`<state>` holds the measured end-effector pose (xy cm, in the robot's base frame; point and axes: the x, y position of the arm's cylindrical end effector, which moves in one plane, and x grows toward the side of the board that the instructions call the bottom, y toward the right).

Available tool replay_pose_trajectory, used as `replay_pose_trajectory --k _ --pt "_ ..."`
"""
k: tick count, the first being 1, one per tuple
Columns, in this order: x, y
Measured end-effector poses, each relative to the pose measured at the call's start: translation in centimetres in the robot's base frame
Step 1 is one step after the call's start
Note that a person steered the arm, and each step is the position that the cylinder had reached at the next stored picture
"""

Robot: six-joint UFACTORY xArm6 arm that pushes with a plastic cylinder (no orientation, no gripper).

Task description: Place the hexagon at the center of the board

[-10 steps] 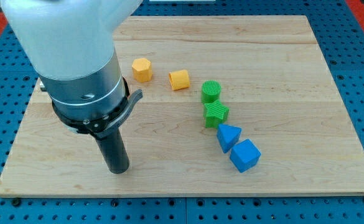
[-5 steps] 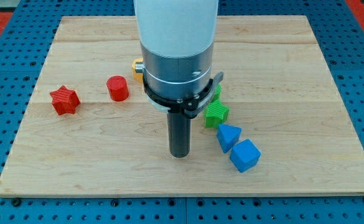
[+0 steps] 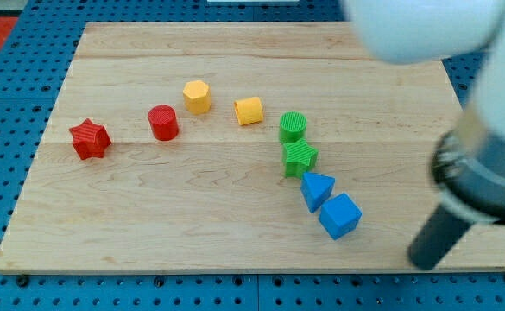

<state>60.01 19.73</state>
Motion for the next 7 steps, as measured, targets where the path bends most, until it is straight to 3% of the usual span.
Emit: replay_pose_trajectory --k 1,2,3,5,6,7 --pt "-11.1 -1.8" --pt "-22.9 -8.0" --pt "-29.8 -19.5" --pt "-28.3 -32.5" --pt "-24.7 -32.2" --pt "-23.8 -29.7"
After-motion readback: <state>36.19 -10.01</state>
